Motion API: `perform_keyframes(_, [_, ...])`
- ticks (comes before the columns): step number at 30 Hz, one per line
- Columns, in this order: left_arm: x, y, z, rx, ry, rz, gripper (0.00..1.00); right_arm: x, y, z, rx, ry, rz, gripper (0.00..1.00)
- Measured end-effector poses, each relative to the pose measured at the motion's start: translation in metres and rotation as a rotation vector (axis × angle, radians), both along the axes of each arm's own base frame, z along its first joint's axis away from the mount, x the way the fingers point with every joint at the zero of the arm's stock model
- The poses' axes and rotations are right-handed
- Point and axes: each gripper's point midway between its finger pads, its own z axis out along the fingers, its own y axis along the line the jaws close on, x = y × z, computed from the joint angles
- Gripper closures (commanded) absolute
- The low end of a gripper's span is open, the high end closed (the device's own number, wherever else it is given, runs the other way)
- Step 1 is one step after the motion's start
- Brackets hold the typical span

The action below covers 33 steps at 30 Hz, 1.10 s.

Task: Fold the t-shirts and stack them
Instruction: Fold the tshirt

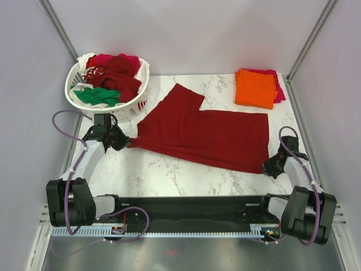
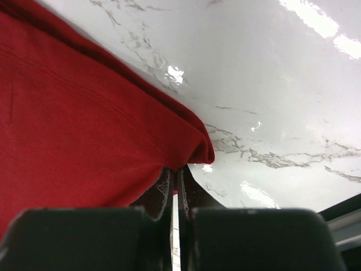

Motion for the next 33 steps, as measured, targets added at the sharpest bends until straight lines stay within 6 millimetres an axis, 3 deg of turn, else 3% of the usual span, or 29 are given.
perform_keyframes(3, [-0.012, -0.007, -0.007, -0.038, 0.024, -0.021, 0.98, 0.000, 0.001, 0.000, 0.012, -0.002, 0.016, 0.79])
perform_keyframes(5, [-0.023, -0.009, -0.010, -0.054, 0.033, -0.028, 0.98, 0.000, 0.001, 0.001, 0.009, -0.009, 0.023, 0.60])
perform_keyframes(7, [-0.032, -0.011, -0.009, -0.063, 0.030, -0.033, 0.87, 0.000, 0.000, 0.004, 0.001, -0.021, 0.032, 0.42])
perform_keyframes(10, [-0.041, -0.015, 0.000, -0.076, 0.010, -0.051, 0.57, 0.000, -0.001, 0.015, -0.018, -0.061, 0.042, 0.22])
perform_keyframes(12, [-0.046, -0.015, 0.007, -0.073, -0.008, -0.065, 0.41, 0.002, -0.002, 0.028, -0.035, -0.097, 0.048, 0.20])
perform_keyframes(14, [-0.053, -0.016, 0.012, -0.069, -0.012, -0.081, 0.36, 0.007, -0.004, 0.047, -0.054, -0.144, 0.050, 0.19])
perform_keyframes(19, [-0.059, -0.010, 0.031, -0.021, -0.023, -0.097, 0.41, 0.026, -0.003, 0.080, -0.082, -0.250, 0.089, 0.19])
perform_keyframes(22, [-0.046, -0.005, 0.041, 0.009, -0.038, -0.094, 0.49, 0.042, 0.025, 0.079, -0.014, -0.285, 0.221, 0.20])
perform_keyframes(23, [-0.040, -0.004, 0.042, 0.010, -0.039, -0.095, 0.58, 0.047, 0.039, 0.077, 0.015, -0.275, 0.285, 0.20])
perform_keyframes(26, [-0.022, -0.005, 0.026, 0.006, -0.004, -0.100, 0.74, 0.068, 0.085, 0.073, 0.078, -0.258, 0.482, 0.20])
perform_keyframes(29, [-0.010, -0.010, 0.007, 0.010, 0.031, -0.119, 0.76, 0.087, 0.123, 0.070, 0.134, -0.261, 0.627, 0.20])
perform_keyframes(33, [0.010, -0.036, -0.014, 0.021, 0.077, -0.204, 0.81, 0.112, 0.146, 0.054, 0.189, -0.249, 0.725, 0.20])
